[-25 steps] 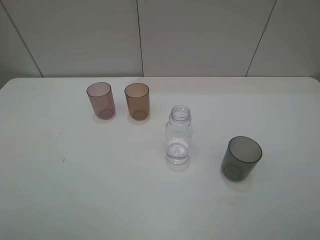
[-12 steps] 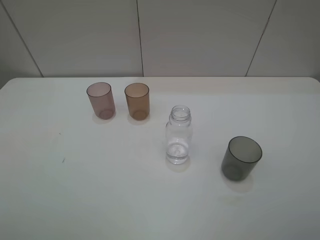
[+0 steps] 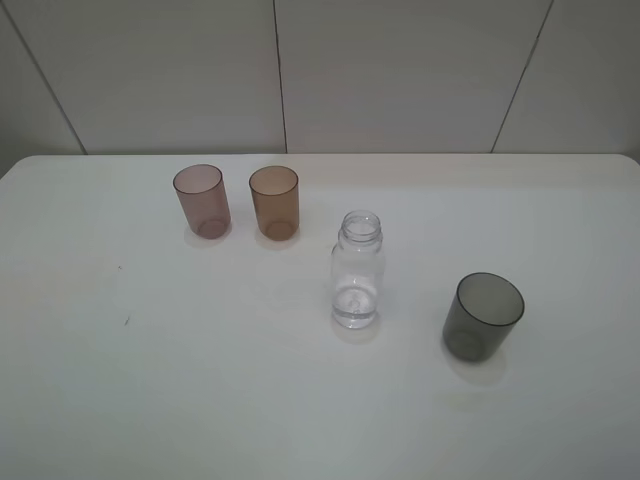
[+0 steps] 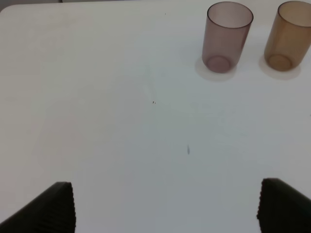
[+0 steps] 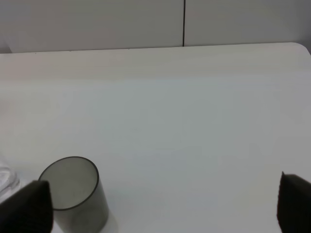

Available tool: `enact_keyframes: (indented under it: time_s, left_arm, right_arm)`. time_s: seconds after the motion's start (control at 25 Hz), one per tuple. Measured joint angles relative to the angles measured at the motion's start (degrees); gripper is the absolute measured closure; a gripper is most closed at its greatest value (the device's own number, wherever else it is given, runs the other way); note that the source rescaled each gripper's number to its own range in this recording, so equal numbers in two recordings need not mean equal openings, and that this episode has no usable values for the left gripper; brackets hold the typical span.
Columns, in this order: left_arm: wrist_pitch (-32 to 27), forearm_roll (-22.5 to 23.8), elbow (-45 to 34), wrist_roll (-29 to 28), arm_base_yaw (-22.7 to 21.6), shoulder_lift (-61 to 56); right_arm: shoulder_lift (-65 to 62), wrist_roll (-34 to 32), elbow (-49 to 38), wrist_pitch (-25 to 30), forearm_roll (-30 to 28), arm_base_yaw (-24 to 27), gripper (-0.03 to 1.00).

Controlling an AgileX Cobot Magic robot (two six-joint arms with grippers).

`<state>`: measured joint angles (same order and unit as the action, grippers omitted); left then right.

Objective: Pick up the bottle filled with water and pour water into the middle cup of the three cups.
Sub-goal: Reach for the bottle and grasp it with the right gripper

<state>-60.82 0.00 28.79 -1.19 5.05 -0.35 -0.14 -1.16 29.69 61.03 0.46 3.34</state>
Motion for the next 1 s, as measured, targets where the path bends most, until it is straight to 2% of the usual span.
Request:
enact_keyframes:
  time_s: [0.64,0.76,1.0]
  left_arm:
    - [0.00,0.00,0.00,0.00,0.00,0.00]
    - [0.00,0.00,0.00,0.00,0.00,0.00]
    - [0.00,0.00,0.00,0.00,0.00,0.00]
  right_arm:
    - [0.00,0.00,0.00,0.00,0.00,0.00,-0.03]
    - [0.25,0.07,0.00,0.00,1.63,0.00,-0.03]
    - [12.02,0.07,1.09,-1.80,3.91,0.07,-0.03]
